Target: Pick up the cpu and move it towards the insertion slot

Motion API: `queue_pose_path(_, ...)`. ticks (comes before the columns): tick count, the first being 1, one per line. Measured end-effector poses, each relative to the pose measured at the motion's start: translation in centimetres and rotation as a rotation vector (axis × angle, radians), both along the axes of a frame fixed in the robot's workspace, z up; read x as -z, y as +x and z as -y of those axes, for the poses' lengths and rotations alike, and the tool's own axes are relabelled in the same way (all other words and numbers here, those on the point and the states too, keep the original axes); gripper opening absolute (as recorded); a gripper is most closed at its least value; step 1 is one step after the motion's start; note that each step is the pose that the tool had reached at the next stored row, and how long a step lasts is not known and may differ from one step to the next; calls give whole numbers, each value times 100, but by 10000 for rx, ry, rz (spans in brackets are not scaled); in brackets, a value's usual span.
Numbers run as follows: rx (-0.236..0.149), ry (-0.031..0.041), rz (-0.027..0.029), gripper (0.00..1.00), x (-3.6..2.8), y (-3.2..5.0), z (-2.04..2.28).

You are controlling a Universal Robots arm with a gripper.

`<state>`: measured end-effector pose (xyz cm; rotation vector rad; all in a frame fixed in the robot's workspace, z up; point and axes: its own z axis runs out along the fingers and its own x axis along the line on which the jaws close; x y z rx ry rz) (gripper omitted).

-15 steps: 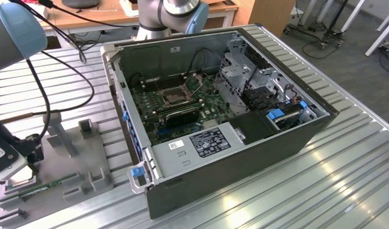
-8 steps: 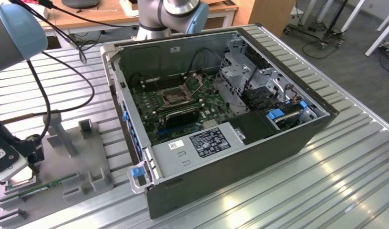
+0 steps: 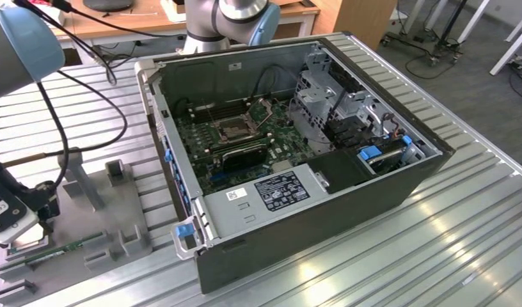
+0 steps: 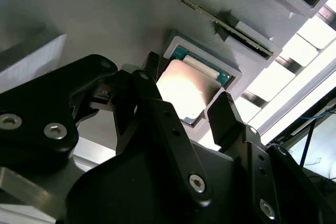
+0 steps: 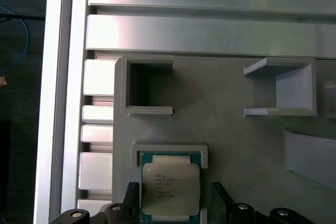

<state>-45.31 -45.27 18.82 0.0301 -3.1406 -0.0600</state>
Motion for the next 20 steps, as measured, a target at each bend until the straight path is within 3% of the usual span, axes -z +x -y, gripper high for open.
queue_pose_path(20, 0, 0, 1, 65, 29, -13, -3)
